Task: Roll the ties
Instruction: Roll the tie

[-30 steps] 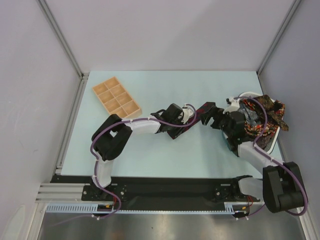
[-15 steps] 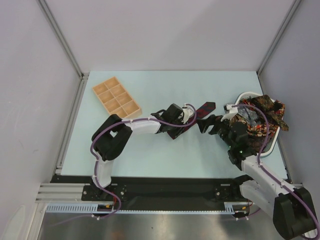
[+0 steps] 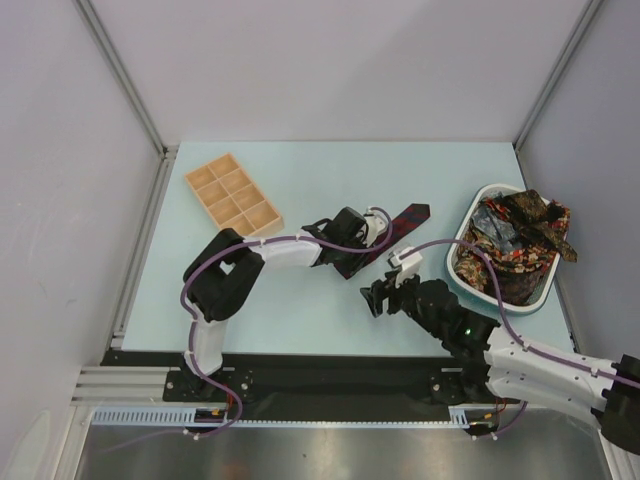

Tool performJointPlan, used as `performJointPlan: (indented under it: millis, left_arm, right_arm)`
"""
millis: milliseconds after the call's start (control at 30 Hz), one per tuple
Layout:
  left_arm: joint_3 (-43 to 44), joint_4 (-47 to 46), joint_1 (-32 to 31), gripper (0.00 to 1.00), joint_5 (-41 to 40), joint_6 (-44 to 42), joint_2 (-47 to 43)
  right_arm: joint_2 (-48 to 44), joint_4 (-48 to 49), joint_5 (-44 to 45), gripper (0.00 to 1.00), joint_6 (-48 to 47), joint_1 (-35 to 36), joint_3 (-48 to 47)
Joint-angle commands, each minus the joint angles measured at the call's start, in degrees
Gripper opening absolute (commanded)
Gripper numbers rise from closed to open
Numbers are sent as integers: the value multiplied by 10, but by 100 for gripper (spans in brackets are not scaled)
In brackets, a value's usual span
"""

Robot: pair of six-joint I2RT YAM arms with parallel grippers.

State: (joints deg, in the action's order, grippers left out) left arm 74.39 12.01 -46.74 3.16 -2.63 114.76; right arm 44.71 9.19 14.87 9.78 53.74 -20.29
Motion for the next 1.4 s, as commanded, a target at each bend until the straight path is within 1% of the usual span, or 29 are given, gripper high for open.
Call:
performJointPlan:
  millis: [0, 67, 100, 167, 200, 267, 300, 333, 433, 500, 567, 600, 633, 667, 733, 767, 800, 833, 867, 900, 933, 1000, 1033, 1133, 1300, 1367]
  left_arm:
    - [-25, 88, 1, 30, 4, 23, 0]
    - [-32, 93, 1, 29, 4, 23, -8]
    - [-33, 96, 0, 29, 1, 38, -11]
    - [-27, 117, 0, 29, -3, 44, -13]
    - [-23, 126, 0, 29, -3, 49, -13]
    - [-18, 147, 0, 29, -3, 57, -10]
    - [-18, 154, -1, 29, 0, 67, -9]
    - [-19, 161, -2, 29, 2, 71, -9]
    - [-15, 187, -6, 29, 3, 83, -2]
    - [-4, 204, -10, 29, -5, 90, 1]
    - [14, 238, -13, 29, -19, 94, 9]
    - [20, 260, -13, 29, -20, 96, 10]
    - [27, 270, -13, 29, -20, 96, 16]
    - [38, 279, -14, 29, -18, 96, 18]
    - [47, 298, -14, 29, -13, 95, 23]
    - [55, 305, -14, 29, -6, 93, 28]
    - [59, 320, -14, 29, -3, 92, 30]
    - [65, 330, -14, 29, -3, 91, 34]
    - [78, 339, -14, 29, -7, 91, 41]
    - [84, 355, -14, 29, -6, 91, 44]
    - [90, 363, -14, 29, -6, 90, 49]
    - [109, 383, -14, 29, -4, 88, 55]
    - [114, 388, -14, 29, -3, 87, 57]
    - [135, 409, -14, 29, -1, 83, 68]
    - [153, 424, -11, 30, 4, 83, 80]
    - [160, 427, -9, 30, 4, 83, 82]
  right_arm:
    - [5, -4, 101, 77, -49, 62, -4]
    - [13, 9, 123, 77, -61, 89, -3]
    - [27, 15, 127, 76, -70, 116, -2]
    - [44, 27, 161, 74, -95, 143, -9]
    - [69, 32, 172, 73, -96, 173, -12]
    - [97, 46, 205, 73, -132, 204, -24]
    - [127, 50, 212, 73, -140, 216, -28]
    - [148, 54, 228, 74, -158, 243, -42]
    - [222, 53, 260, 74, -184, 283, -68]
    - [263, 40, 269, 74, -194, 288, -109]
    - [322, 9, 285, 74, -197, 289, -139]
    - [342, -1, 290, 74, -200, 288, -170]
    - [386, -24, 305, 74, -203, 288, -185]
    - [406, -36, 314, 74, -205, 287, -205]
    - [450, -73, 335, 72, -212, 285, -258]
    - [488, -86, 342, 71, -212, 280, -276]
    - [510, -126, 343, 70, -206, 275, -317]
    - [528, -141, 345, 70, -204, 270, -336]
    - [566, -159, 346, 69, -201, 265, -353]
    - [582, -185, 359, 68, -200, 256, -388]
    - [596, -192, 369, 66, -203, 254, -401]
    - [642, -224, 396, 66, -205, 248, -432]
    - [657, -234, 403, 66, -202, 246, -461]
    - [701, -278, 415, 66, -193, 234, -510]
    - [760, -347, 444, 64, -174, 221, -566]
    - [771, -359, 452, 64, -169, 215, -580]
